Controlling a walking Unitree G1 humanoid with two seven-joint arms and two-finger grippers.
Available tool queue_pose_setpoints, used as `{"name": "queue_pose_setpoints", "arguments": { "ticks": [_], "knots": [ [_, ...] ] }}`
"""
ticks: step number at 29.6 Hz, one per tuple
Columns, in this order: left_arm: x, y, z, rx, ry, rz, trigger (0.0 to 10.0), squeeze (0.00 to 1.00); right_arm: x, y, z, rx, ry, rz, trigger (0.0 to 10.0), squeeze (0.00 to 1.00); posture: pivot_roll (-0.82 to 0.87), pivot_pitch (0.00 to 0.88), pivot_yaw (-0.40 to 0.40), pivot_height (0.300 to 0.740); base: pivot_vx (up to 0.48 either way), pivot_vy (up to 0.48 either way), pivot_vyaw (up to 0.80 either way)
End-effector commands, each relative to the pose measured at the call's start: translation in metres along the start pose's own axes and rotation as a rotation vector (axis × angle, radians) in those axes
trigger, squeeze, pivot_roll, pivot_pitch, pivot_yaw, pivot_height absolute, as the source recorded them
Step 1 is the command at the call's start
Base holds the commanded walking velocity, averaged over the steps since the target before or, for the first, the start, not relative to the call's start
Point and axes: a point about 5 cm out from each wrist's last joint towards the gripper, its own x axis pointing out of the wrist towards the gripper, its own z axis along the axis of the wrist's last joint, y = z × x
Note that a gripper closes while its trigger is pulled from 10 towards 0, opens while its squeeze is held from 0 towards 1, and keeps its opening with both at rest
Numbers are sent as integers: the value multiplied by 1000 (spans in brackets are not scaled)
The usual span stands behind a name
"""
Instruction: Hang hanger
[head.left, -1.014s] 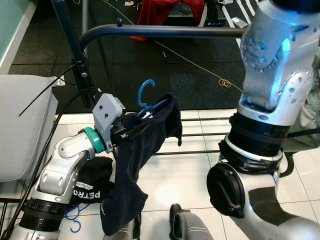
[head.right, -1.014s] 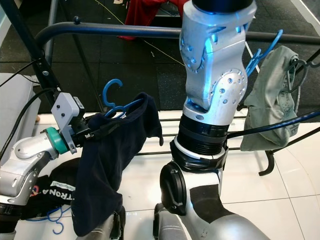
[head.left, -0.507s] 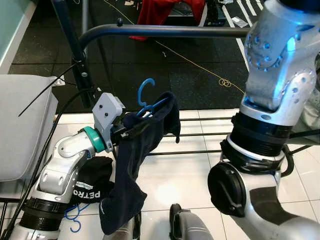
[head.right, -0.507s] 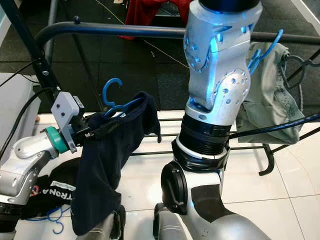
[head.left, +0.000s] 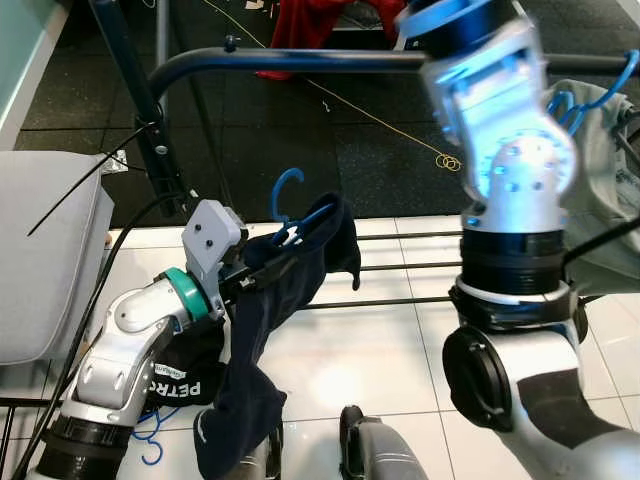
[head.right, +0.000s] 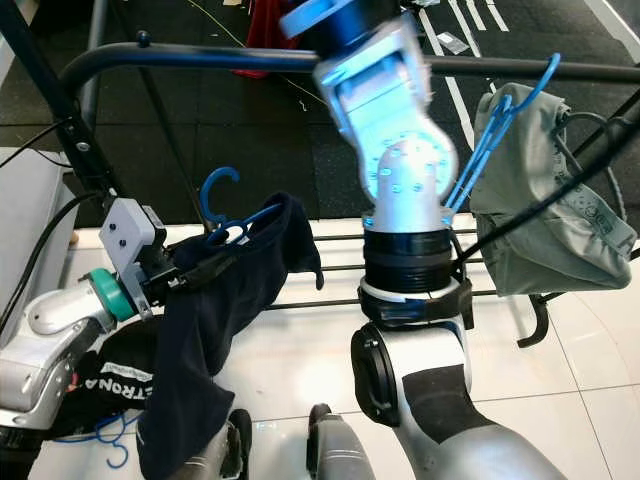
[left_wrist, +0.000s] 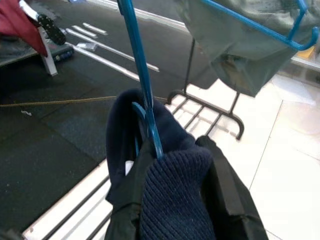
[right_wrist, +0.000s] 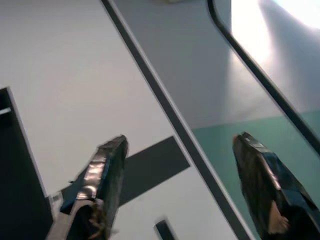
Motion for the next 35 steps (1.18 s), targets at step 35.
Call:
{"name": "queue_pose_setpoints", "arguments": {
  "ticks": [35],
  "knots": [
    [0, 0, -46, -130, 103, 343, 0, 0, -228, -33, -55, -540, 673, -718, 10000, 0, -52, 164, 60, 740, 0, 0, 0]
  ]
}}
